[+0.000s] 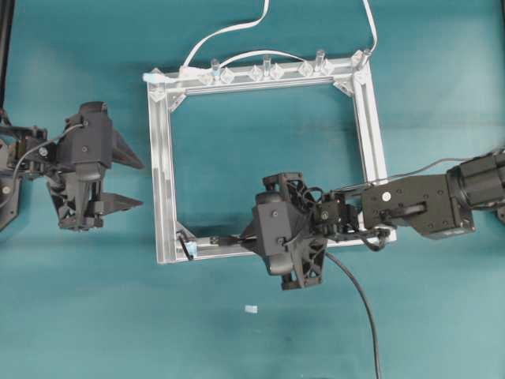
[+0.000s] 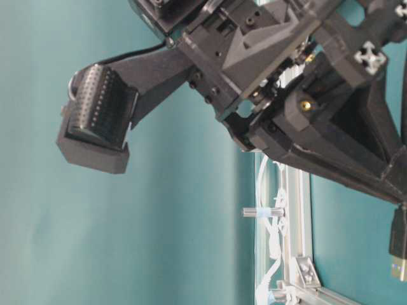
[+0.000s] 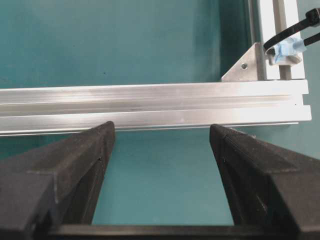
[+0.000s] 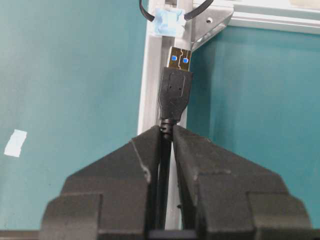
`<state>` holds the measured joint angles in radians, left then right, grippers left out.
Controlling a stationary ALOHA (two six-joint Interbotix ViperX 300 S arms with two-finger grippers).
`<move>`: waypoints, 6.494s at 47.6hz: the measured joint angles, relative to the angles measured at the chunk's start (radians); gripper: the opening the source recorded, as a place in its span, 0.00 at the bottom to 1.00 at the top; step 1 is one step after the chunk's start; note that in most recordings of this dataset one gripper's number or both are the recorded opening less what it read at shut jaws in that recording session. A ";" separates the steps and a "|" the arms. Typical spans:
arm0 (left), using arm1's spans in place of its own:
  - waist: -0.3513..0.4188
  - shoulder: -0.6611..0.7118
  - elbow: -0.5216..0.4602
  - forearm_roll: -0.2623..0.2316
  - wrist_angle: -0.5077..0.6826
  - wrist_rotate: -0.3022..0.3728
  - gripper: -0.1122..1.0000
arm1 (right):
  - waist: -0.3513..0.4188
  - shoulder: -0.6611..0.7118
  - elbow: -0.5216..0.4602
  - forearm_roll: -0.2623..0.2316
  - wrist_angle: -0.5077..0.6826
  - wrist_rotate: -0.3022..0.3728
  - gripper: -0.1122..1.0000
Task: Insert the wire through the string loop located on the left side.
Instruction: 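Push the USB plug up through the zip-tie loop with the right gripper, then move the left gripper to the plug and close it on the protruding end, then open the right gripper and pull the cable through with the left gripper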
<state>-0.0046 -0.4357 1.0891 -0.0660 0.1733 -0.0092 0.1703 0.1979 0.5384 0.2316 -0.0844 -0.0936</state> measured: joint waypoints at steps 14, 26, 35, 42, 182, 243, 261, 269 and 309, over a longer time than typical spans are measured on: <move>-0.003 0.002 0.002 0.000 0.000 0.000 0.79 | -0.002 0.038 -0.043 0.002 0.000 -0.006 0.20; -0.012 0.002 0.002 0.000 0.002 0.000 0.79 | -0.003 0.086 -0.107 0.000 0.002 -0.032 0.20; -0.015 0.002 0.000 0.000 0.000 0.000 0.79 | -0.011 0.101 -0.137 0.000 0.002 -0.043 0.20; -0.017 0.002 0.002 0.000 0.000 0.000 0.79 | -0.018 0.107 -0.152 0.002 0.002 -0.043 0.20; -0.281 0.209 -0.118 -0.002 -0.032 -0.192 0.79 | -0.025 0.192 -0.291 0.002 0.052 -0.048 0.20; -0.264 0.367 -0.201 0.000 -0.109 -0.193 0.28 | -0.020 0.190 -0.295 0.002 0.052 -0.049 0.20; -0.261 0.359 -0.201 0.000 -0.091 -0.193 0.28 | -0.021 0.190 -0.296 0.002 0.046 -0.051 0.20; -0.259 0.359 -0.201 0.000 -0.087 -0.193 0.28 | -0.020 0.193 -0.293 0.000 0.032 -0.049 0.20; -0.255 0.344 -0.201 0.000 -0.078 -0.192 0.28 | -0.023 0.198 -0.288 0.000 0.032 -0.044 0.93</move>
<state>-0.2592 -0.0920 0.8882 -0.0660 0.0951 -0.2010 0.1473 0.3958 0.2500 0.2316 -0.0522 -0.1381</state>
